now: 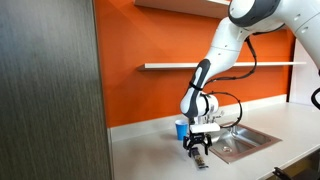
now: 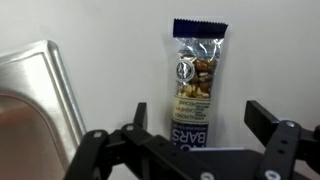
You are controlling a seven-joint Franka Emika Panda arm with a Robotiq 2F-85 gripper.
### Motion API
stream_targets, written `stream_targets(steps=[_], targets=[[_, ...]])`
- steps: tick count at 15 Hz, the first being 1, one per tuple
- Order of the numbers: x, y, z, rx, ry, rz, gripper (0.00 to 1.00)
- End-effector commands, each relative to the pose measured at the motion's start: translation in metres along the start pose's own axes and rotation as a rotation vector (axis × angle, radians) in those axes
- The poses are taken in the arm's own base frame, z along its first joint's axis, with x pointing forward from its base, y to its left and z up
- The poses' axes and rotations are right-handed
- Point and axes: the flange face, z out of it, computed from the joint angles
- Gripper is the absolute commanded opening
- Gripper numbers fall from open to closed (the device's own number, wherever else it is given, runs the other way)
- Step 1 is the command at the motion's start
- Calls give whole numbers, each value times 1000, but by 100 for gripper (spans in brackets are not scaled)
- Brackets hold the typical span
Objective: Place the candy bar on the left side of the first shelf
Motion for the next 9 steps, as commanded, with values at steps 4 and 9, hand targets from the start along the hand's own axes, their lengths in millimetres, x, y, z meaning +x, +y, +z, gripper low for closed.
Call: stream_targets(steps=[4, 9], targets=[[4, 6, 3, 18, -11, 6, 100], [4, 8, 7, 18, -18, 13, 100]])
